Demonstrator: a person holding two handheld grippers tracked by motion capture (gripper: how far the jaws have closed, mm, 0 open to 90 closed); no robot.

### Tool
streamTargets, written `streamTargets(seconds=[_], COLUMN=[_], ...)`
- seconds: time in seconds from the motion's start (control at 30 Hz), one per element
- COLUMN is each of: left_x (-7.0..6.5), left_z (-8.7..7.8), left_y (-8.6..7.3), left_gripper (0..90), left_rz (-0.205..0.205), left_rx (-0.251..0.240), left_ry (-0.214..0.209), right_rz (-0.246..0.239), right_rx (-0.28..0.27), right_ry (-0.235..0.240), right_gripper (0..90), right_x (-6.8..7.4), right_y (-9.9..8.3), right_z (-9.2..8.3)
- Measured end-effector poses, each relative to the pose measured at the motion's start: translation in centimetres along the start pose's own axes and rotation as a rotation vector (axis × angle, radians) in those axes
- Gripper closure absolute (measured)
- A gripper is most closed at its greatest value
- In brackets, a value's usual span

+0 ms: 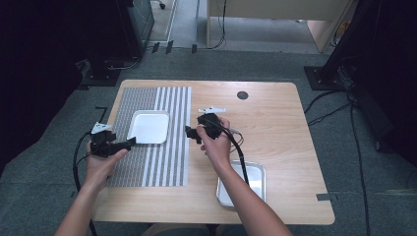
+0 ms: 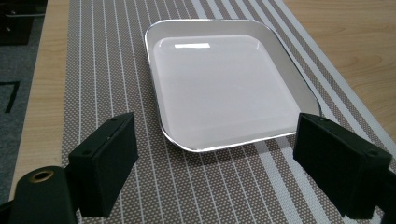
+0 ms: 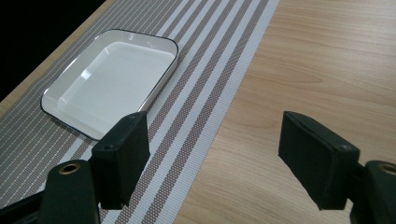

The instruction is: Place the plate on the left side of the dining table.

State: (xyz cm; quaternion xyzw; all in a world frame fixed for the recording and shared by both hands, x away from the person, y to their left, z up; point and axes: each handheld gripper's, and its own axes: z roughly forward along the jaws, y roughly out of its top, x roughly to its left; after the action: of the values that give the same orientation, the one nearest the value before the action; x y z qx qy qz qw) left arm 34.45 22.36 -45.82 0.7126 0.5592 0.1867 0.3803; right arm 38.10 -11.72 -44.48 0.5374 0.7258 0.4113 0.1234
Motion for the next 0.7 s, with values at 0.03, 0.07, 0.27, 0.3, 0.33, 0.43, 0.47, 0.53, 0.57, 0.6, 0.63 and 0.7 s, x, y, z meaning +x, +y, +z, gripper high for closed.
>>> streamTargets(seconds=[0.03, 0.07, 0.27, 0.3, 0.33, 0.43, 0.47, 0.53, 0.57, 0.6, 0.63, 0.7], left_x=[0.0, -0.2, -1.4, -1.5, -1.6, -1.8, -1.8, -1.9, -1.9, -2.1, -2.1, -2.3], left_z=[0.0, -0.3, -1.4, -1.5, -1.6, -1.7, -1.9, -1.9, -2.0, -2.1, -2.1, -2.1], left_y=[0.0, -0.2, -0.7, -0.8, -1.0, -1.3, -1.6, -1.8, -2.0, -2.4, -2.4, -2.7], left_gripper=[13.8, 13.8, 14.1, 14.1, 14.3, 14.4, 14.4, 14.4, 14.4, 14.8, 14.8, 14.8], left_rz=[0.0, 0.003, 0.017, 0.015, 0.007, -0.002, -0.013, -0.019, -0.024, -0.032, -0.032, -0.028], left_rx=[0.0, -0.002, -0.024, -0.029, -0.032, -0.034, -0.036, -0.036, -0.04, -0.04, -0.04, -0.036], left_ry=[0.0, 0.0, 0.02, 0.026, 0.026, 0.02, 0.021, 0.02, 0.026, 0.028, 0.028, 0.028], right_rz=[0.0, 0.006, 0.013, 0.018, 0.02, 0.022, 0.025, 0.029, 0.029, 0.029, 0.029, 0.036], right_rx=[0.0, -0.004, -0.012, -0.013, -0.014, -0.015, -0.014, -0.014, -0.014, -0.022, -0.022, -0.028], right_ry=[0.0, 0.0, -0.008, -0.01, -0.011, -0.017, -0.02, -0.022, -0.022, -0.022, -0.022, -0.025], right_gripper=[25.1, 24.9, 24.6, 24.6, 24.6, 24.5, 24.5, 24.4, 24.4, 24.2, 24.2, 24.1], right_x=[0.0, -0.4, -1.9, -2.2, -2.4, -3.1, -3.3, -3.7, -3.7, -4.1, -4.1, -4.6], right_y=[0.0, -0.2, -0.9, -1.0, -1.2, -1.6, -1.7, -2.0, -2.0, -2.1, -2.1, -2.2], right_z=[0.0, -0.6, -2.0, -2.2, -2.4, -3.0, -3.2, -3.6, -3.6, -4.1, -4.1, -4.9])
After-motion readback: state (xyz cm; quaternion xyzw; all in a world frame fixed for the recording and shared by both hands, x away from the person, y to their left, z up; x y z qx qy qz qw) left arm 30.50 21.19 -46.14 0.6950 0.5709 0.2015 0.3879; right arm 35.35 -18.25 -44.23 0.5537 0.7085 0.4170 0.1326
